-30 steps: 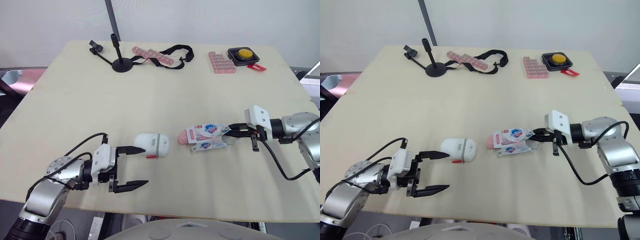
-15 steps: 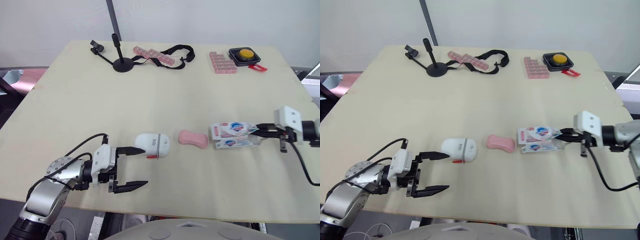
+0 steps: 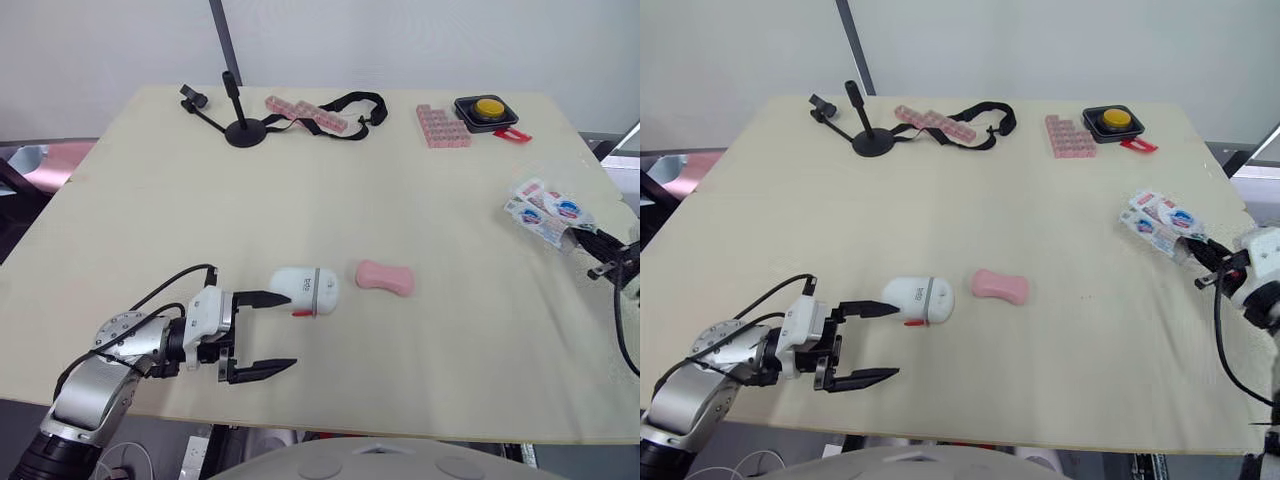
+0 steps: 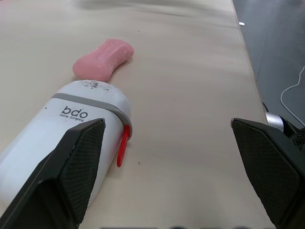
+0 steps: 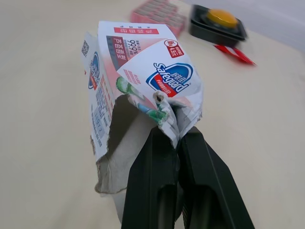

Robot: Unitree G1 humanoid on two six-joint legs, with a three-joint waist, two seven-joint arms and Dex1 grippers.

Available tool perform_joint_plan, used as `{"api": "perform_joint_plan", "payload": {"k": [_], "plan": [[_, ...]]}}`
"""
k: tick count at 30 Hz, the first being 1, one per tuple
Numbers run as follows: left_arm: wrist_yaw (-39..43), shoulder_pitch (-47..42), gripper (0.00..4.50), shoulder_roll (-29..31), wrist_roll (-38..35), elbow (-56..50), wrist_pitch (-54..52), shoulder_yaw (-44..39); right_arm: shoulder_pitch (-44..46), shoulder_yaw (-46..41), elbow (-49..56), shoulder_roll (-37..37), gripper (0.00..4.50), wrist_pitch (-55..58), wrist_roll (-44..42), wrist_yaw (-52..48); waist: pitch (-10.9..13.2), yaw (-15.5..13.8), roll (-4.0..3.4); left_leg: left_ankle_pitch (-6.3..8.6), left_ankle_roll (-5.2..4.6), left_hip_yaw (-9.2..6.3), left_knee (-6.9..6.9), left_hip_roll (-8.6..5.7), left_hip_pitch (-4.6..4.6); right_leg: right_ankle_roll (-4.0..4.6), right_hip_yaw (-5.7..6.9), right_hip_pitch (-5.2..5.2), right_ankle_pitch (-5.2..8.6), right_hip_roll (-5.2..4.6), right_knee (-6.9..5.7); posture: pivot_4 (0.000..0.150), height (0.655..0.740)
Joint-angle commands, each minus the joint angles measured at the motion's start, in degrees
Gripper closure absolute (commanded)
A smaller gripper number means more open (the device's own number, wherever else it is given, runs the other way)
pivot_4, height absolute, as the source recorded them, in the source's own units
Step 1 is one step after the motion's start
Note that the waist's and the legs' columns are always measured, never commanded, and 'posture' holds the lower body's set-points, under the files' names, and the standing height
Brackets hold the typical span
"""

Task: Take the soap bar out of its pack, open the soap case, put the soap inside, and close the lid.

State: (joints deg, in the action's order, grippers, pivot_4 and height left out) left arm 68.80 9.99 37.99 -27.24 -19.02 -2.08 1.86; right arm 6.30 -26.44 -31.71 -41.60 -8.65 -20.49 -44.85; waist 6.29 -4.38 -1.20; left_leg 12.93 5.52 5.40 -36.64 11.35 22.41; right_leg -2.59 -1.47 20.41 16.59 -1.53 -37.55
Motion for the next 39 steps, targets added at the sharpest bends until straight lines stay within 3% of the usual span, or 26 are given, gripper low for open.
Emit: {"api": "perform_joint_plan", "payload": {"k": [1,14,23,27,39], "plan": [[-0.34,0.00,0.00,0.25,-0.64,-1.43,-0.10,-0.33,-1.37,-2.16,5.71,1.79,4.46,2.14,0.94,8.65,-0.07,0.00,-0.12,0.00,0.00,0.00,0.00,0.00,-0.03,0.00,0.00,0.01,0.00,0.00,0.01,0.150,0.7385],[-0.61,-0.30,0.00,0.33,-0.68,-1.76,-0.64,-0.39,-3.69,-0.71,9.73,4.36,4.46,6.67,2.89,15.91,-0.14,0.28,-0.23,0.01,0.02,0.00,0.04,-0.03,-0.08,-0.02,-0.02,0.01,0.00,-0.03,0.06,0.150,0.7385],[-0.35,-1.14,0.00,0.08,-0.42,-1.01,-0.61,0.23,-5.82,-1.06,13.32,3.99,1.55,7.97,2.06,13.56,-0.14,0.33,-0.24,0.01,0.02,0.00,0.05,-0.03,-0.07,-0.02,-0.01,0.01,-0.01,-0.03,0.06,0.150,0.7385],[-0.09,-1.55,0.00,0.15,-0.40,-0.57,-0.50,0.41,-7.66,-1.38,15.19,3.99,0.05,7.87,2.11,12.69,-0.14,0.33,-0.24,0.01,0.02,0.00,0.05,-0.03,-0.08,-0.02,-0.02,0.01,-0.01,-0.03,0.07,0.150,0.7385],[0.29,-2.08,0.00,0.10,-0.10,0.11,-0.24,1.08,-10.27,-4.22,14.37,4.21,0.05,0.76,-2.30,3.89,-0.16,0.65,-0.25,0.01,0.02,-0.01,0.11,-0.03,-0.07,-0.02,-0.01,-0.03,-0.01,-0.05,0.09,0.150,0.7385]]}}
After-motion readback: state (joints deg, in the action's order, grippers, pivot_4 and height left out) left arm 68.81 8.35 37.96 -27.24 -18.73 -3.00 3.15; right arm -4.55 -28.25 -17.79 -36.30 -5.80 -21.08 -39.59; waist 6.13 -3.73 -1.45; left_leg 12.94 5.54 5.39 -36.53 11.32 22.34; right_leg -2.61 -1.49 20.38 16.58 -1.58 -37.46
